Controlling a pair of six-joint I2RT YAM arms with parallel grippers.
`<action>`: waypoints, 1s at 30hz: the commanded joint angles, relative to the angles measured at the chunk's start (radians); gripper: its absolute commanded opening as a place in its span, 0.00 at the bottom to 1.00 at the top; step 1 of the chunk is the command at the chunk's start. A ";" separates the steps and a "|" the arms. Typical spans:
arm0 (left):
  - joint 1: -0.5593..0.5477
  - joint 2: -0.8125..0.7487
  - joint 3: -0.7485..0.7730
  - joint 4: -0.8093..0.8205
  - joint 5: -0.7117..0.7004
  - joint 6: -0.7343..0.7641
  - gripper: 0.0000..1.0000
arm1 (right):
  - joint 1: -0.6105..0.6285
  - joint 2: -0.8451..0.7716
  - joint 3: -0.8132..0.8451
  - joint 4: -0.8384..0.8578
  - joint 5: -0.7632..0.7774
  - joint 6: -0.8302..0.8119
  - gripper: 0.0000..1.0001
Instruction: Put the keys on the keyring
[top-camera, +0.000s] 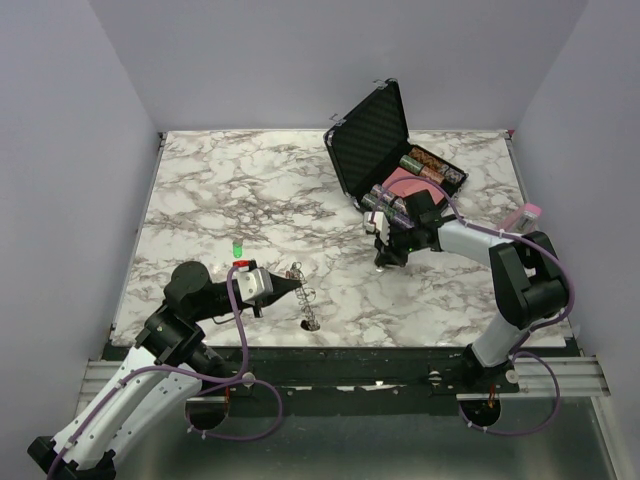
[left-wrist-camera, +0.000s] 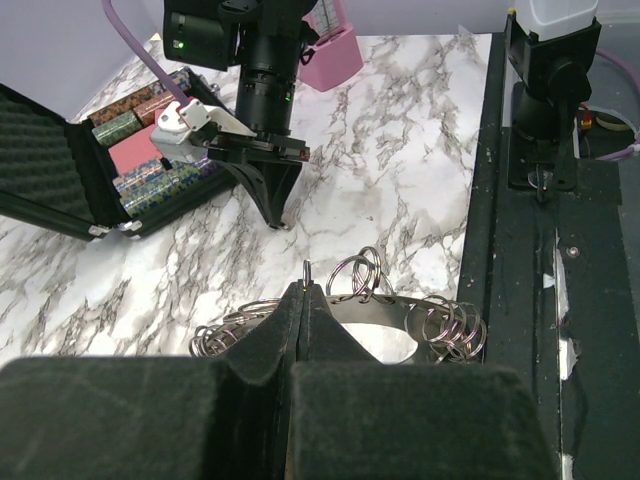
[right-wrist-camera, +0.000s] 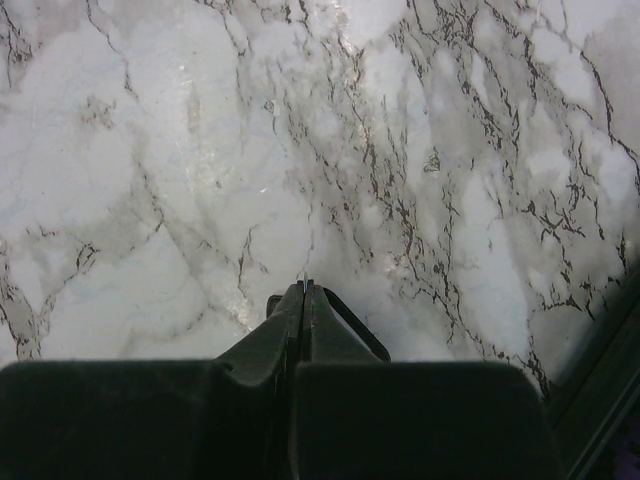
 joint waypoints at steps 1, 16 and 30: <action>0.010 -0.009 0.030 0.031 0.011 0.004 0.00 | 0.006 0.016 0.030 -0.023 0.010 0.011 0.04; 0.012 -0.009 0.026 0.032 0.008 0.004 0.00 | 0.006 0.023 0.140 -0.167 -0.146 0.050 0.01; 0.024 -0.004 0.021 0.045 0.013 0.000 0.00 | -0.032 -0.025 0.177 -0.269 -0.293 -0.014 0.01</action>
